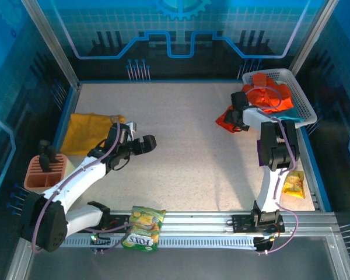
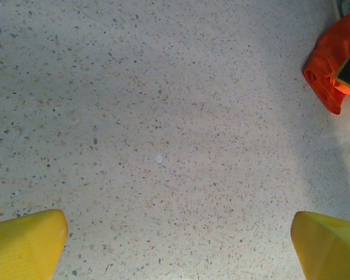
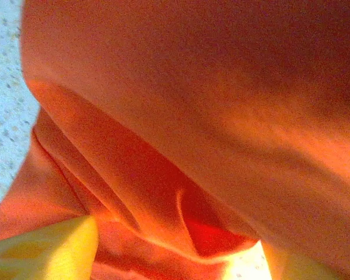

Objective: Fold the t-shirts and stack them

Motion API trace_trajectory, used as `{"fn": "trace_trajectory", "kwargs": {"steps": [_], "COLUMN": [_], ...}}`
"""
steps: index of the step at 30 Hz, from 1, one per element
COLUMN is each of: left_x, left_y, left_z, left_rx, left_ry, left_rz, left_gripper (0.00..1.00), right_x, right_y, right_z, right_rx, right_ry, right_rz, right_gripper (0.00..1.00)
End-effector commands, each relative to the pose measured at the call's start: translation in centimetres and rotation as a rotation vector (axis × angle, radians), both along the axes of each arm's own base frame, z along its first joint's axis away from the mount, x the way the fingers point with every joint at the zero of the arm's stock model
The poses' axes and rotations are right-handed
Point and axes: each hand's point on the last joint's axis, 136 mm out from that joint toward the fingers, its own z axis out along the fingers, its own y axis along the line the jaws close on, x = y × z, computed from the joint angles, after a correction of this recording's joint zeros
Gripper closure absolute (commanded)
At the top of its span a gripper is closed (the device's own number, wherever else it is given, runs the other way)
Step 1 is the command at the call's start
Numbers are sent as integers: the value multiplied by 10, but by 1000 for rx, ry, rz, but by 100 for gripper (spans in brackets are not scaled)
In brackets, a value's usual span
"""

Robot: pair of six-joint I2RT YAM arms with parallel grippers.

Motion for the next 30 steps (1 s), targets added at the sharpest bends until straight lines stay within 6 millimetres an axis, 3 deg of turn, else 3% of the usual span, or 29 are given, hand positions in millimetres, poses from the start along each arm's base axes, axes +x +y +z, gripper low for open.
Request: {"fn": "trace_trajectory", "kwargs": {"steps": [1,6,8,12,18,22,26,30], "left_x": [-4,-7,-7,-8,-4,1,7,11], "left_y": [0,3,4,5,4,4,5,9], "left_z": [7,11,12,11,12,19,29,38], "left_rx": [7,14,19,26,30,28,25,26], "left_ry": [-5,-15,-21,-19,-20,-32,-45,-58], "left_rz": [-4,-1,1,-2,-1,5,10,11], "left_gripper": [1,1,1,1,1,1,1,1], "right_x": [7,15,19,29,28,14,-15,-39], "right_y": [0,2,4,17,63,114,174,206], "right_z": [-2,11,33,94,211,286,352,381], "right_rx": [34,31,23,9,-103,-139,-118,-69], "right_ry": [27,2,-50,-186,-382,-527,-670,-735], "right_rz": [-19,11,36,121,320,478,657,729], "right_gripper": [41,91,100,100,100,100,100,100]}}
